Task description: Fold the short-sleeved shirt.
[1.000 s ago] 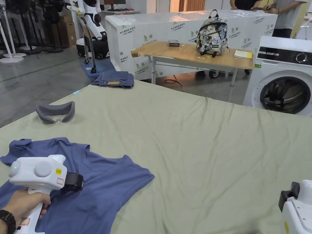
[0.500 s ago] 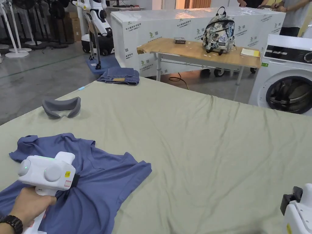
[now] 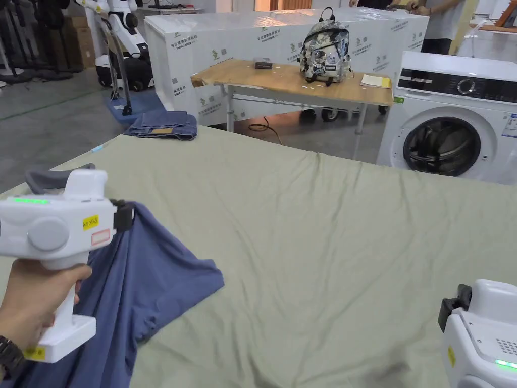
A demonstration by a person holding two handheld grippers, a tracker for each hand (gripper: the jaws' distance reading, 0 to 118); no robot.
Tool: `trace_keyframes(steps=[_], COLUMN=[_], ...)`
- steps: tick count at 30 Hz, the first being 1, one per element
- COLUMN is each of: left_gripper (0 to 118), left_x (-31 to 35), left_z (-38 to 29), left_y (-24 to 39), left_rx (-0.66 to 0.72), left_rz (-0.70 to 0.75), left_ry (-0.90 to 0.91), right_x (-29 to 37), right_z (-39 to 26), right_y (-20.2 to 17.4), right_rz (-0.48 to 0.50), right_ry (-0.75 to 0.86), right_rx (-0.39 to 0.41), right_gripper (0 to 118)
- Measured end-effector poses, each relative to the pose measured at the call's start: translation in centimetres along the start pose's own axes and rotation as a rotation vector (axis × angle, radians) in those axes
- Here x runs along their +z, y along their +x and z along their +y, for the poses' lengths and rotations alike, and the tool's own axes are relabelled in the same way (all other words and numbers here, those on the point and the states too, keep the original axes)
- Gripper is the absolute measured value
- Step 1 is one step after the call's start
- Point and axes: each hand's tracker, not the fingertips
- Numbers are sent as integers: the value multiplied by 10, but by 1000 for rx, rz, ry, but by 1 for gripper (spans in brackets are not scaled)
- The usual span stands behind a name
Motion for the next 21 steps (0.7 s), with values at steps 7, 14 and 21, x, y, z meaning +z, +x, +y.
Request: trace_keyframes(steps=[7,14,21], left_gripper=[0,0,0], left_x=[16,-4,-21], left_z=[60,65,29], left_y=[107,233,355], left_rx=[-94,-151,-202], left_rz=[-203,-410,-632], left_ry=[71,77,2], right_x=[11,20,32], right_z=[4,4,0], right_y=[24,57,91], right_rz=[-43,-108,-182], right_ry=[17,22,19], right_rx=[-26,-50,-54], right_gripper=[0,0,0])
